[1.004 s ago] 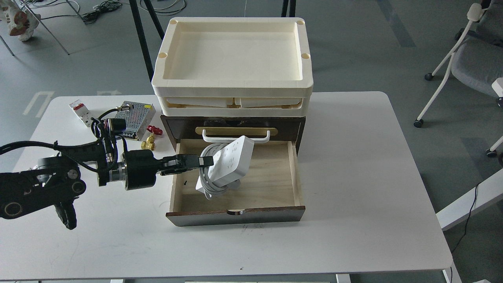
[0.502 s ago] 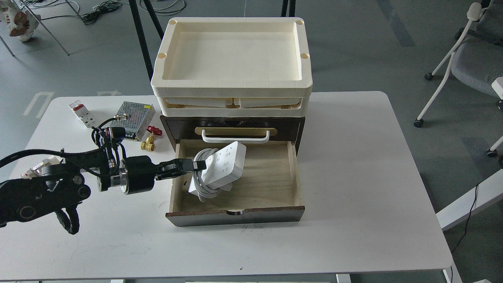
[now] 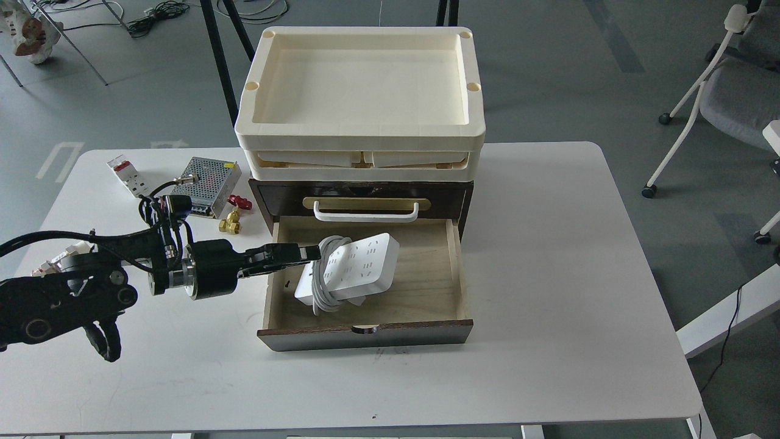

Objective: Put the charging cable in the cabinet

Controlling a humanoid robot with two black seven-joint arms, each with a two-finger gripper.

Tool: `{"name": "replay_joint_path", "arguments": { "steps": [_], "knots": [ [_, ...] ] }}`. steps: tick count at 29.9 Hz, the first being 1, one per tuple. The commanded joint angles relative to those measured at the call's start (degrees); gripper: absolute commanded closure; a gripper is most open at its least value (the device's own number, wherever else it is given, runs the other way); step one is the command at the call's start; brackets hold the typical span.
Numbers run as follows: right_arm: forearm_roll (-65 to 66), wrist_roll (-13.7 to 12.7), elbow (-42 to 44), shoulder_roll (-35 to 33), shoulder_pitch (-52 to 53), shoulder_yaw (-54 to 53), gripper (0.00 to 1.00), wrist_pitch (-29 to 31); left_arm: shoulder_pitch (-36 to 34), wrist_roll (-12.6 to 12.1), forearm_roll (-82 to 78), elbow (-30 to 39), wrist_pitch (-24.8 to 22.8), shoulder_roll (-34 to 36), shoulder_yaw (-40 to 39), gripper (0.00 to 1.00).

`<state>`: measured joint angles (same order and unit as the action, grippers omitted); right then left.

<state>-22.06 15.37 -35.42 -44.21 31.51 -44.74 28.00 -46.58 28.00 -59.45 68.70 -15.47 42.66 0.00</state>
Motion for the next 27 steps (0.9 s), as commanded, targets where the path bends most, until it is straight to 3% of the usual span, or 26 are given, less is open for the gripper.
{"name": "replay_joint_path", "arguments": {
  "steps": [1,5,11,13,18,27],
  "knots": [
    [0.0,0.01,0.0,0.0,-0.22,0.0,0.0,0.0,0.44,0.0,0.13,0.65,-0.88,1.19,-1.06,0.52],
    [0.0,0.01,-0.08,0.0,-0.31,0.0,0.0,0.0,0.97,0.0,0.83,2.49,-2.45,3.74,-3.25,0.45],
    [-0.09,0.01,-0.09,-0.09,-0.31,-1.14,0.0,0.0,3.86,0.0,14.16,0.22,-9.92,8.48,-7.47,0.32],
    [0.0,0.01,-0.26,-0.09,-0.31,-2.28,0.0,0.0,5.44,0.0,20.4,-2.15,-12.53,10.15,-9.05,0.27],
    [0.0,-0.08,-2.36,0.0,0.04,-4.65,0.0,0.0,8.96,0.0,36.05,-9.79,-12.53,11.48,-16.07,0.23],
    [2.01,-0.26,-20.03,-2.46,5.3,-5.89,0.0,0.0,11.87,0.0,52.16,-27.2,-12.53,6.47,-29.35,0.21]
  ]
}}
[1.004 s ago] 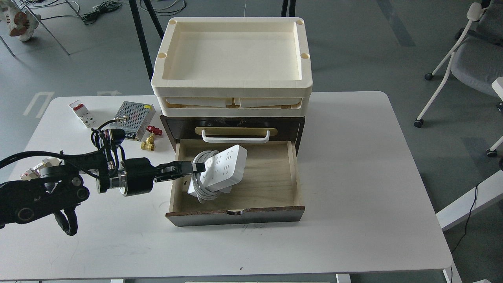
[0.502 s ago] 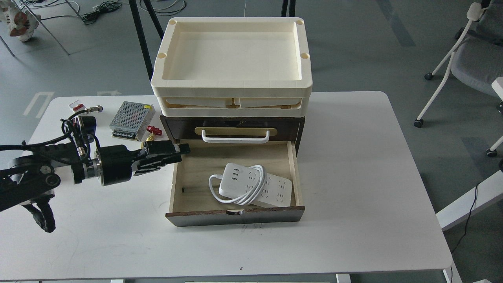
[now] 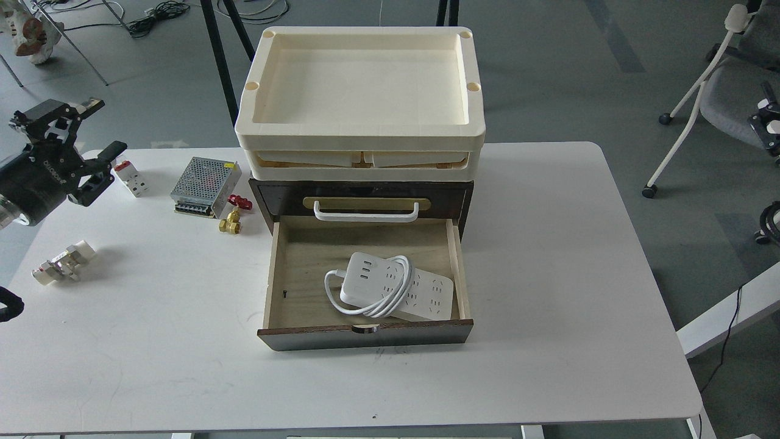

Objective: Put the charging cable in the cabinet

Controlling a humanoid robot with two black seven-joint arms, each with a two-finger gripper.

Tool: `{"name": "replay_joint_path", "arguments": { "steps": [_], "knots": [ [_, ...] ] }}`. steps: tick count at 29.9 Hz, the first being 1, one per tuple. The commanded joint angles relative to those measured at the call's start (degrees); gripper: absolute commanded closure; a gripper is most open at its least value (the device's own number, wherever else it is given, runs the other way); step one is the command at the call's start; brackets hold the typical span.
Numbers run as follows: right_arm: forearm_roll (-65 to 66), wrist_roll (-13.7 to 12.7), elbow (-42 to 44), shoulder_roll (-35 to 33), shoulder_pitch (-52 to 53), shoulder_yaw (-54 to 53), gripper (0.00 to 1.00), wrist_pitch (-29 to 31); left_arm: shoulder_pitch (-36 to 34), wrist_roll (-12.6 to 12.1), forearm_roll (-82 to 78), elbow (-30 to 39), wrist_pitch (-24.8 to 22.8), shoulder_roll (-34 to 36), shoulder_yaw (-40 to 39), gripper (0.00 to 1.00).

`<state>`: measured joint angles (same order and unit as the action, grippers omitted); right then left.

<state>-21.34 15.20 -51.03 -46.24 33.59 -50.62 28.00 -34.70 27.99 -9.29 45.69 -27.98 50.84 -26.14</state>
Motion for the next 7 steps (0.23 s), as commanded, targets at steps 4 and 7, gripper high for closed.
{"name": "replay_joint_path", "arguments": {
  "steps": [4,7],
  "knots": [
    [7.35,-0.08,-5.04,0.71,7.89,0.26,0.0,0.0,-0.8,0.01,2.08,-5.53,-0.02,-1.89,-6.9,0.21],
    [10.09,0.01,-4.86,2.9,8.59,0.26,0.0,0.0,-1.94,0.01,2.08,-5.53,-0.02,-1.98,-7.09,0.21]
  ]
}}
